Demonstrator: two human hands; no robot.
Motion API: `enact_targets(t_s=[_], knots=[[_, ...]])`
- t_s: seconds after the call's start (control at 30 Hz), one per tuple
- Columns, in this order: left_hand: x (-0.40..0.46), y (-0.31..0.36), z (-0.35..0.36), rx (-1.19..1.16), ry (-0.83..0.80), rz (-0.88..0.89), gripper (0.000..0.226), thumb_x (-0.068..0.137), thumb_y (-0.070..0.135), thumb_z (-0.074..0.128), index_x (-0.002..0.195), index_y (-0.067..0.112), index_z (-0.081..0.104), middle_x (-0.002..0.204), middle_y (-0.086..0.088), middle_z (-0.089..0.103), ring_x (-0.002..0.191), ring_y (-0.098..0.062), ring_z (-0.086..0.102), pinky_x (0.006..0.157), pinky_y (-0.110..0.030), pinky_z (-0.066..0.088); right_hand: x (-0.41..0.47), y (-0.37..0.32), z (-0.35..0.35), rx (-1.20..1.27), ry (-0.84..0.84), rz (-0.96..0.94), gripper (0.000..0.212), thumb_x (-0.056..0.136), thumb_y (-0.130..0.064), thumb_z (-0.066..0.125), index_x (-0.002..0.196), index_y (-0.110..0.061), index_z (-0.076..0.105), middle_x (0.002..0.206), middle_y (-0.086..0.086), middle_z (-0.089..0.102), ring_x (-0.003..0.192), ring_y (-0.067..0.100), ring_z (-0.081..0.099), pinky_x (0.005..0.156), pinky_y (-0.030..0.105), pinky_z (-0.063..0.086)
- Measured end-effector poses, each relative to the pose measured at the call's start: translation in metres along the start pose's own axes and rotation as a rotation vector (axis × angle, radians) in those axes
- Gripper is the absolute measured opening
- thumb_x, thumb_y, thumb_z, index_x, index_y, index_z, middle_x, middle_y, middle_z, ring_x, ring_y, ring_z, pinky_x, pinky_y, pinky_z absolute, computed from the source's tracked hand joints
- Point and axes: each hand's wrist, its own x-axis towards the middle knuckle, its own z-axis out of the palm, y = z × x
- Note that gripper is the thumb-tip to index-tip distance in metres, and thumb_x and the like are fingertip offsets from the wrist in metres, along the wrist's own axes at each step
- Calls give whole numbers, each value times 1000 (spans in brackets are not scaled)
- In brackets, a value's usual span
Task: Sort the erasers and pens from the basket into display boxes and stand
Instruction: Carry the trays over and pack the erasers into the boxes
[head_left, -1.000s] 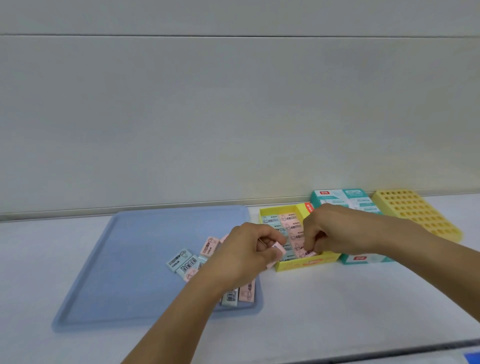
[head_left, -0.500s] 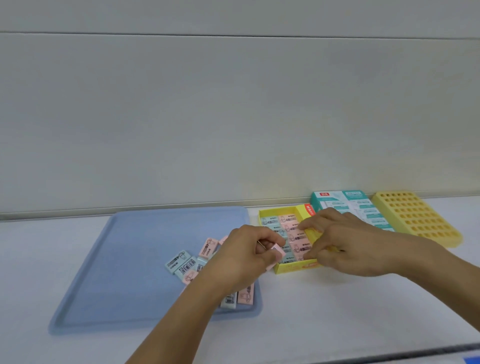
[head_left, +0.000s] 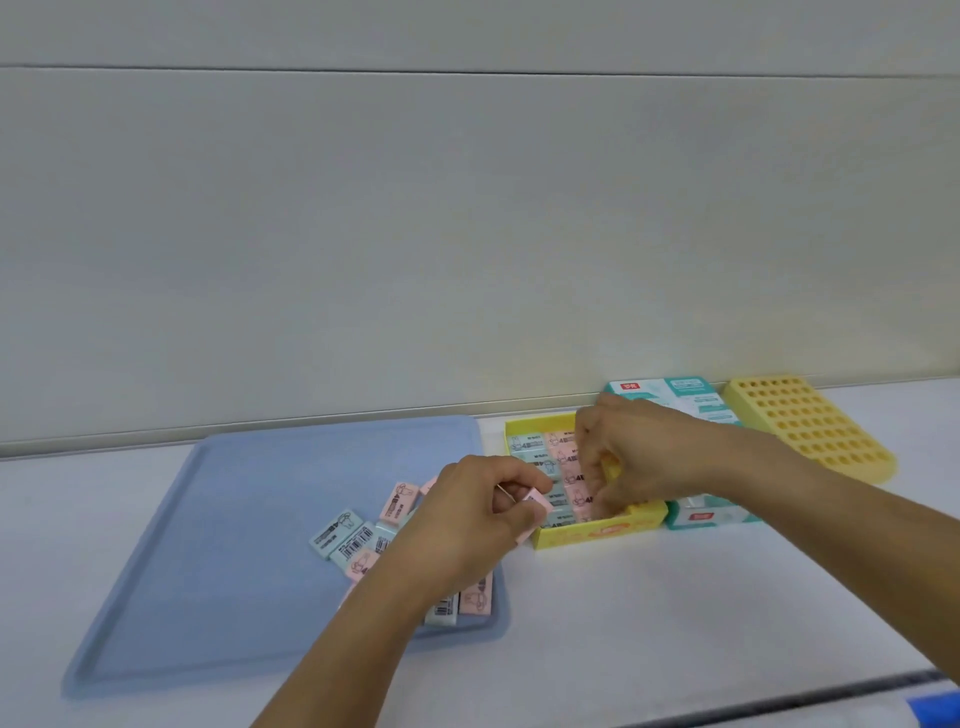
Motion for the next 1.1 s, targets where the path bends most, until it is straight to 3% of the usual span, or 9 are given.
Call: enact_targets(t_s=[0.27, 0.37, 0.5, 0.6, 0.7, 0.77, 0.87, 0.97, 1.1], knots=[[1, 2, 1, -11, -4, -21, 16, 87, 20, 69, 101, 29, 73, 82, -8, 71, 75, -14, 67, 81, -41, 58, 9, 0, 4, -165, -47, -36, 31, 71, -54, 74, 77, -26, 63, 93, -14, 46, 93, 9, 39, 79, 32, 43], [0, 2, 1, -17, -6, -24, 16, 88, 19, 68, 100, 27, 73, 83, -10, 70, 70, -13, 66, 81, -40, 58, 4, -2, 0, -117, -31, -29, 27, 73, -53, 74, 78, -27, 67, 92, -15, 47, 93, 7, 38, 80, 31, 43], [-2, 5, -2, -53, -18, -54, 16, 89, 17, 67, 100, 28, 72, 89, -13, 70, 73, -17, 68, 76, -34, 59, -8, -5, -7, -65, 47, 20, 20, 90, -46, 59, 102, -35, 70, 123, -18, 51, 119, 8, 37, 96, 31, 37], [-3, 7, -2, -158, -1, -86, 16, 89, 12, 67, 100, 24, 72, 96, -15, 69, 68, -14, 67, 60, -20, 55, -22, -11, 1, -175, -77, 18, 41, 100, -50, 34, 116, -34, 68, 151, -19, 32, 141, 13, 17, 110, 35, 24], [-6, 9, -4, -308, 51, -138, 21, 90, 6, 65, 103, 21, 70, 101, -12, 69, 62, -8, 68, 55, -10, 48, -29, -10, 6, -176, -117, 47, 45, 100, -52, 27, 124, -37, 62, 156, -18, 20, 145, 14, 7, 117, 38, 14], [-7, 10, -4, -416, 55, -141, 30, 88, -1, 65, 111, 17, 68, 101, -12, 71, 67, -12, 71, 61, -13, 52, -30, -6, 10, -107, 70, 25, 34, 99, -47, 39, 125, -40, 60, 149, -15, 34, 138, 12, 21, 114, 37, 22], [-5, 9, -6, -508, 92, -107, 44, 83, -8, 67, 120, 15, 62, 93, -11, 73, 78, -20, 72, 75, -28, 59, -26, -12, 17, 318, 426, -5, 27, 94, -39, 56, 120, -38, 63, 112, -18, 61, 106, -3, 49, 93, 22, 41], [-4, 15, -5, -504, 98, -76, 50, 80, -7, 71, 119, 21, 56, 89, -10, 74, 76, -20, 72, 70, -23, 56, -21, -35, 22, 757, 423, 22, 17, 90, -30, 65, 106, -35, 68, 82, -14, 66, 76, 2, 59, 66, 13, 45], [-3, 21, 0, -417, 139, -37, 46, 79, 1, 75, 114, 25, 56, 87, -4, 73, 76, -16, 70, 68, -19, 54, -18, -39, 25, 921, 468, 8, 7, 84, -15, 73, 83, -20, 68, 74, -1, 67, 70, 22, 61, 62, 32, 52]])
